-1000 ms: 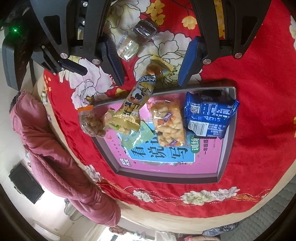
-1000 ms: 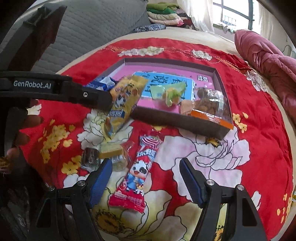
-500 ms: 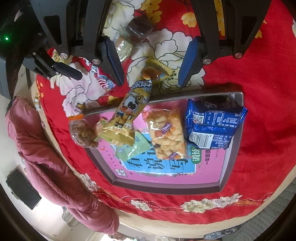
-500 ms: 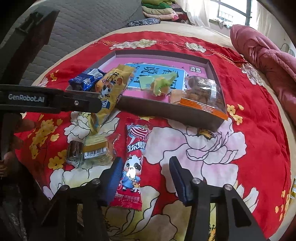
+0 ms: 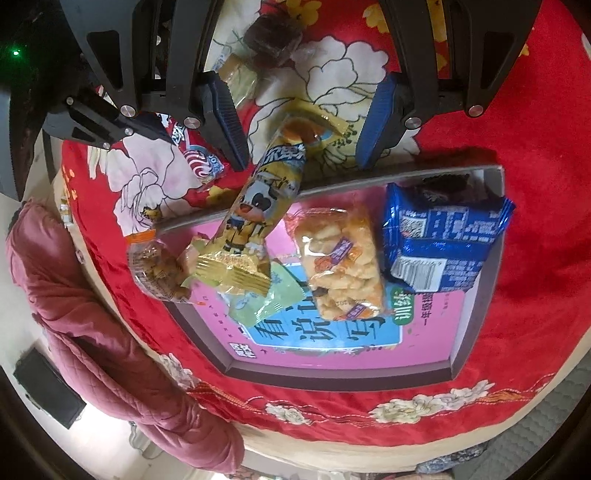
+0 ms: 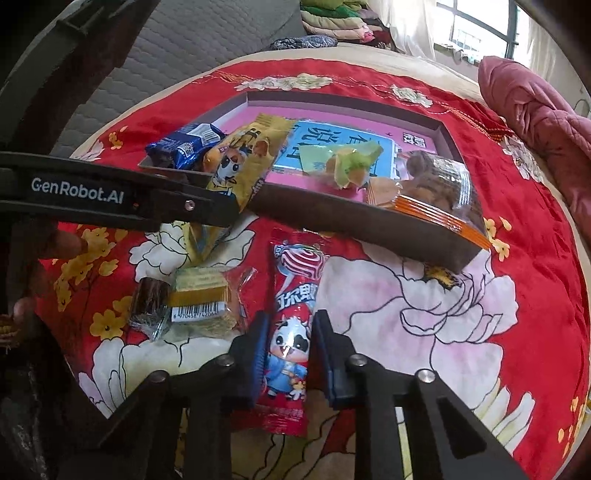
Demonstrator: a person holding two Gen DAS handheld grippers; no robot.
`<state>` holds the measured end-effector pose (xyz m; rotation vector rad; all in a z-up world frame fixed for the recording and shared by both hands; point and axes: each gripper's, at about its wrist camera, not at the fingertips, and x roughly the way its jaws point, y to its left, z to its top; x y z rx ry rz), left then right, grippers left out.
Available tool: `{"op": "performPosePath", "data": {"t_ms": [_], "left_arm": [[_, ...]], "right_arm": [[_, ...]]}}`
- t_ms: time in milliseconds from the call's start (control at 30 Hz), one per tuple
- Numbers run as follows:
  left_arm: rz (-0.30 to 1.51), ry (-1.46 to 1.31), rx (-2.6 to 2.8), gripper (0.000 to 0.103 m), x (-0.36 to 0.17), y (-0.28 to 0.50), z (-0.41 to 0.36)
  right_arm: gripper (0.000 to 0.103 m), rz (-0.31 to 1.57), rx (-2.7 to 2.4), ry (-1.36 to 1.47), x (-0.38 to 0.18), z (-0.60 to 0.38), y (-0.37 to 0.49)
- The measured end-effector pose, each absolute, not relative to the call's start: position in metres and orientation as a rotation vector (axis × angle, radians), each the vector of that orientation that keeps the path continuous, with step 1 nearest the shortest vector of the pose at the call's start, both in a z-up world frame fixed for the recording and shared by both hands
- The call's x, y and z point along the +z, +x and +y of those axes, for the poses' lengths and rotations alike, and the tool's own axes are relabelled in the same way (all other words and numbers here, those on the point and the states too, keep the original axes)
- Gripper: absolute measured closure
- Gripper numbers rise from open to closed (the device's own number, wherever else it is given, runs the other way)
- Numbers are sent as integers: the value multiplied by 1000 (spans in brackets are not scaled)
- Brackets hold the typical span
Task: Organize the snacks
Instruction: 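Grasp the red panda stick snack with the right tool while the left tool grasps the yellow tube snack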
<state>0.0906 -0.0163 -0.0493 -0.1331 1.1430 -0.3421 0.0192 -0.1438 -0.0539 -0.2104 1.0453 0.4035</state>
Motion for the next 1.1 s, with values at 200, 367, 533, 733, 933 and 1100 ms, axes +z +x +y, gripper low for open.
{"op": "performPosePath", "data": {"t_ms": [200, 367, 533, 733, 933, 1100], "left_arm": [[1145, -114, -350, 41, -55, 92, -25], [1152, -151, -354, 65, -60, 95, -27], [1153, -166, -367, 79, -61, 96, -27], [1149, -172, -385, 83, -59, 92, -28], [1135, -200, -393, 83, -51, 87, -20], [1110, -205, -408, 83, -38, 83, -15]], "right_arm": [[81, 1051, 406, -165, -54, -149, 22], [81, 1057, 406, -126, -55, -154, 24], [81, 1057, 407, -124, -55, -155, 24], [83, 1050, 421, -116, -53, -155, 24], [85, 1042, 439, -89, -49, -158, 23], [85, 1002, 457, -82, -38, -159, 19]]}}
